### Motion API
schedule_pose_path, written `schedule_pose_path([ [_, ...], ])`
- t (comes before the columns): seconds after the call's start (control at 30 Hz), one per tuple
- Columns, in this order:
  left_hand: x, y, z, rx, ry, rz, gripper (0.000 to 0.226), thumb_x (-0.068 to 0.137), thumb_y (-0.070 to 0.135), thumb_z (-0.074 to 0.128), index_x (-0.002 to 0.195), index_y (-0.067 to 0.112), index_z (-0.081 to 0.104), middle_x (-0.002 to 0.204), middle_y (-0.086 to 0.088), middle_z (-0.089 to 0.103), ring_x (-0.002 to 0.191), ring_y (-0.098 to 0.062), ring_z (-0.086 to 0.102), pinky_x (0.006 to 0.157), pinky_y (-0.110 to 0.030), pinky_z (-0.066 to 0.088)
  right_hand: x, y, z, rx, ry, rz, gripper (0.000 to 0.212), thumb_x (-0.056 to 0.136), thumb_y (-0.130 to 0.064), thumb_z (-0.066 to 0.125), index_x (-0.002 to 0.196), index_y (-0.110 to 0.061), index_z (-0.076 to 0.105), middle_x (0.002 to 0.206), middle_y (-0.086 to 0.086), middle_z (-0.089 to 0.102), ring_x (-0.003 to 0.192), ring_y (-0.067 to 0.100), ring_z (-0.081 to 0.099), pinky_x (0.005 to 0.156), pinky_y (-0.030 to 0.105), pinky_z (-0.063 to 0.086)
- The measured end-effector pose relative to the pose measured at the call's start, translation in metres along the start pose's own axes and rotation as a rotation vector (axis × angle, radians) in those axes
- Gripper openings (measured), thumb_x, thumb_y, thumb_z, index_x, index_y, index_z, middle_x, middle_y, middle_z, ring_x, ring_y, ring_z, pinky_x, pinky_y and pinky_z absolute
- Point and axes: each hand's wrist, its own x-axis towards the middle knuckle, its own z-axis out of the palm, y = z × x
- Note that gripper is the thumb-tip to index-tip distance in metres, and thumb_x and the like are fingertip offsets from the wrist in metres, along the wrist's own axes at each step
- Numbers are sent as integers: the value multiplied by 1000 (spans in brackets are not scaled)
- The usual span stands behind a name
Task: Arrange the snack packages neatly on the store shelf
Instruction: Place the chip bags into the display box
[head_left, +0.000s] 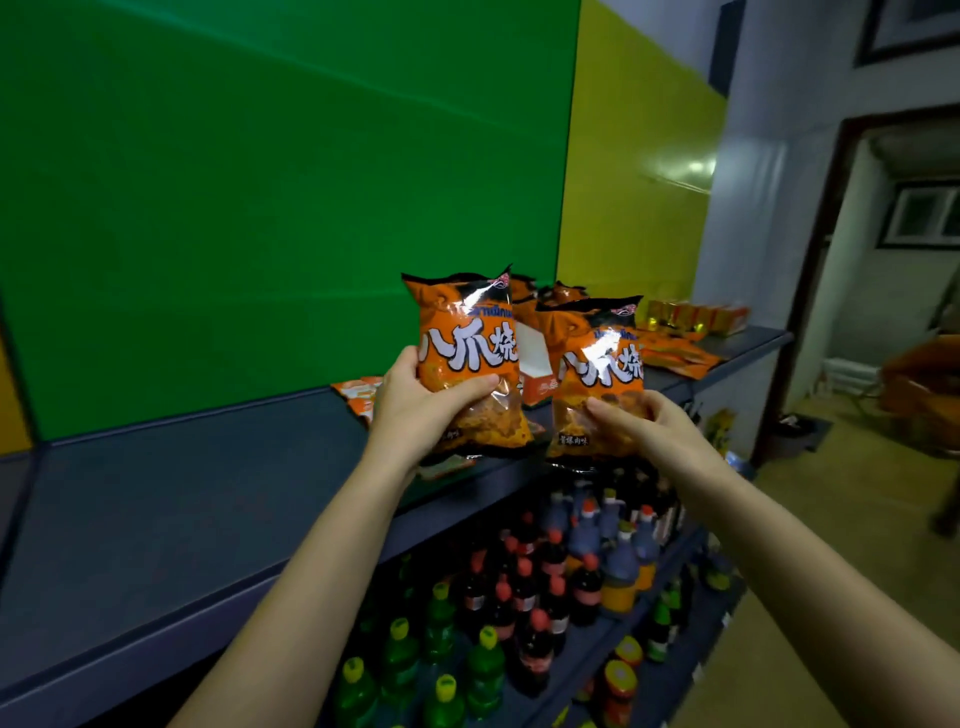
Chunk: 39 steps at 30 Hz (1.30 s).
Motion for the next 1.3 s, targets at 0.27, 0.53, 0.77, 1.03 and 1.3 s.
schedule_pose_path([
  [0.27, 87, -7, 105, 118, 11, 93, 78, 58, 46, 80, 125, 20, 49, 123, 2, 60, 112, -21, 57, 97, -45, 47, 113, 6, -63, -55, 71, -46, 62, 77, -39, 69, 128, -10, 48, 116, 3, 60, 98, 16, 59, 69, 21, 43],
  [0.53, 161, -32, 174, 207, 94, 149, 67, 70, 38, 78, 124, 18, 44, 126, 1, 57, 113, -21, 55, 96, -40, 47, 203, 37, -109, -90, 65, -86, 120, 41, -67, 71, 140, -10, 37, 135, 7, 52, 120, 25, 53, 104, 45, 42],
  [0.77, 208, -48, 226, 244, 195, 159, 67, 71, 37, 77, 124, 19, 41, 124, 2, 56, 113, -19, 55, 95, -43, 49, 293, 63, -141, -29, -20, -139, 108, 47, -58, 73, 137, -9, 41, 133, 7, 55, 118, 24, 55, 103, 43, 44],
  [1.03, 256, -64, 283, 316, 406, 103, 70, 70, 31, 78, 127, 17, 39, 127, -2, 55, 113, -22, 56, 96, -46, 49, 402, 85, -172, -9, -206, -255, 87, 75, -39, 70, 145, -9, 28, 144, 10, 43, 129, 25, 44, 103, 36, 36],
  [1.3, 290, -79, 335, 383, 534, 86, 73, 70, 33, 79, 128, 15, 37, 126, -2, 55, 113, -20, 55, 96, -45, 49, 461, 99, -194, 107, -356, -295, 87, 71, -40, 72, 143, -10, 33, 142, 7, 46, 126, 21, 48, 102, 32, 40],
])
